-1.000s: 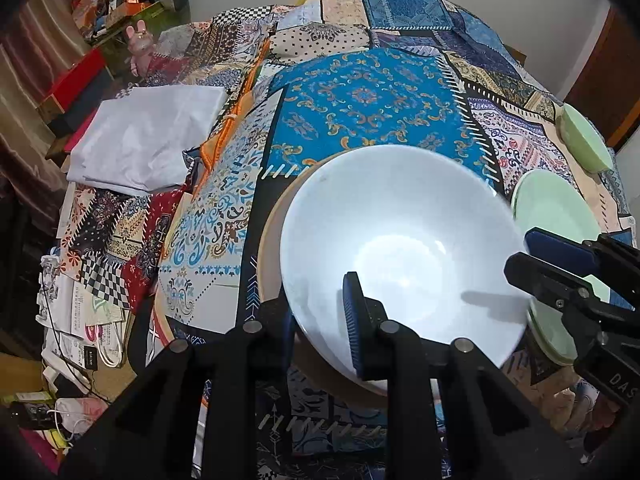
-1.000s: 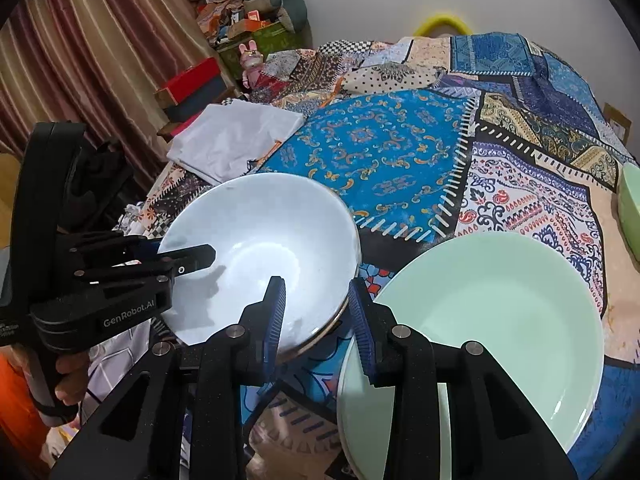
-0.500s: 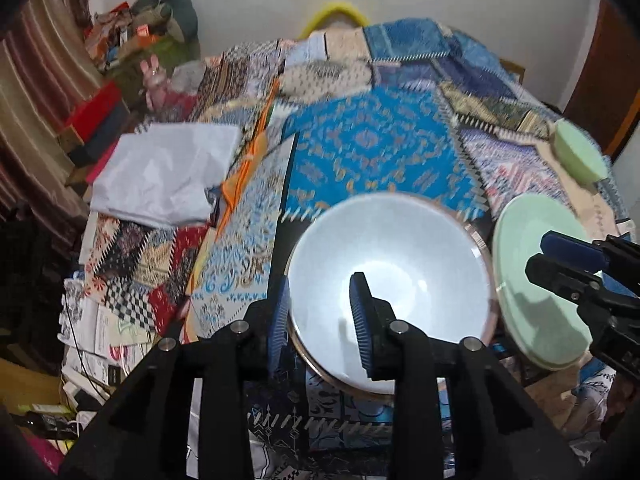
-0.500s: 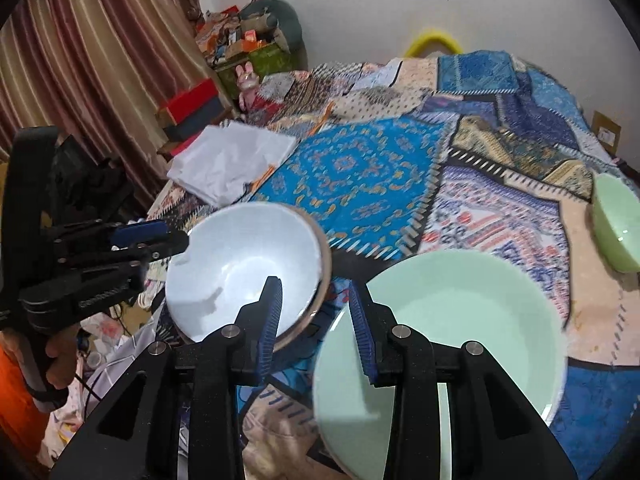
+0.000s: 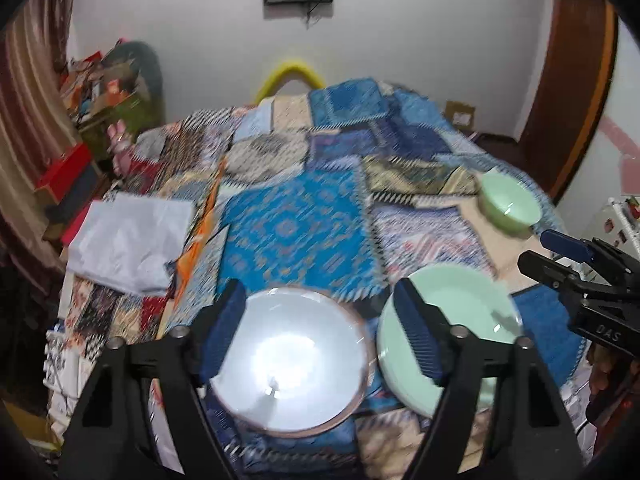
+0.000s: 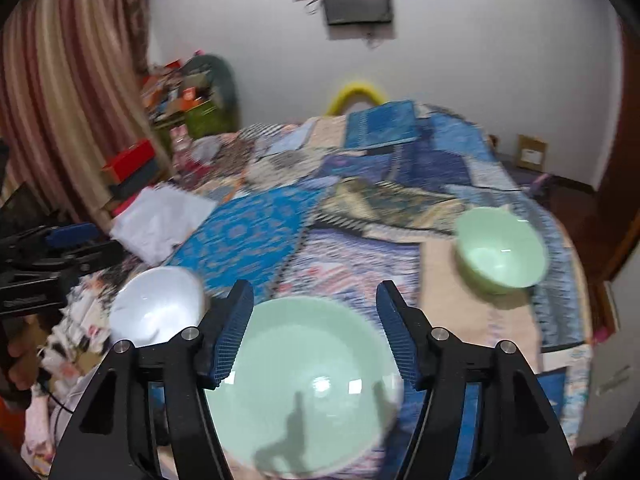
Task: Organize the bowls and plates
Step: 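Move both tools to the small mint green bowl and grip its rim, then lift the mint green bowl with both tools and carry it toward the stacked bowls, then lower the mint green bowl into the white dotted bowl with both tools, then grip the nested bowl stack rim with both tools and lift it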
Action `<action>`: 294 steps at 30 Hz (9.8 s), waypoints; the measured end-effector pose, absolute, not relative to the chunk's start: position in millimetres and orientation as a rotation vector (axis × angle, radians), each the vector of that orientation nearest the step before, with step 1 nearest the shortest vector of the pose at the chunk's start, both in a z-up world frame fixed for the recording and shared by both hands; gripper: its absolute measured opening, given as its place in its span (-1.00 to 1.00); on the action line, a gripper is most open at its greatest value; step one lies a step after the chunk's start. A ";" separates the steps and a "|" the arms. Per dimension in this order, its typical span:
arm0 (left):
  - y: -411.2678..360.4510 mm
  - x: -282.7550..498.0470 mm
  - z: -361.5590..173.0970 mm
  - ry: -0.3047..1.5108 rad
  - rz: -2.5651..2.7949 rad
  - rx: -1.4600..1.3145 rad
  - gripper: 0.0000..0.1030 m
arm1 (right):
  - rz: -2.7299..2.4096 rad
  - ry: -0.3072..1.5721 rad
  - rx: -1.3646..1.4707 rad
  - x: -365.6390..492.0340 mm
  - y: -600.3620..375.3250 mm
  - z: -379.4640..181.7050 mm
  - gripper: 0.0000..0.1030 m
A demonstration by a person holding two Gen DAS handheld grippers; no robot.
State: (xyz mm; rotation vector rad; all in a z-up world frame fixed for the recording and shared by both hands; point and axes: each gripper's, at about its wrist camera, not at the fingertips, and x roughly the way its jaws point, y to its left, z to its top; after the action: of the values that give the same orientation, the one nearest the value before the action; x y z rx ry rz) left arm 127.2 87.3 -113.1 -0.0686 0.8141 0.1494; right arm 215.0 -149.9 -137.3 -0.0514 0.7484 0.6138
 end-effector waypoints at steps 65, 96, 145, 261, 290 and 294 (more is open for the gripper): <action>-106.5 388.7 -229.1 1.031 -0.138 0.023 0.52 | 0.458 0.966 0.046 380.8 -285.2 -247.4 -0.62; -88.9 323.1 -205.9 1.072 -0.175 -0.048 -0.51 | 0.532 0.897 0.089 315.3 -252.5 -192.6 -0.63; 86.4 118.2 -115.6 0.901 0.106 -0.168 -0.52 | 0.833 0.804 0.000 187.9 -87.6 -136.0 -0.63; 189.0 92.8 -257.0 1.100 0.223 -0.371 -0.37 | 0.819 1.096 -0.145 193.6 22.4 -241.3 -0.38; 139.3 104.9 -198.2 1.039 0.130 -0.327 -0.37 | 0.759 0.966 -0.007 193.5 -44.9 -183.2 -0.38; 127.9 108.5 -191.5 1.034 0.111 -0.313 -0.37 | 0.743 0.946 -0.001 193.4 -57.5 -176.2 -0.38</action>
State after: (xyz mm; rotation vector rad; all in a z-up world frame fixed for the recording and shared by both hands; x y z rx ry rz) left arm 108.5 127.9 -191.5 -0.3125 1.0337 0.1112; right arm 193.4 -57.5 -176.2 -0.0014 0.9464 0.7429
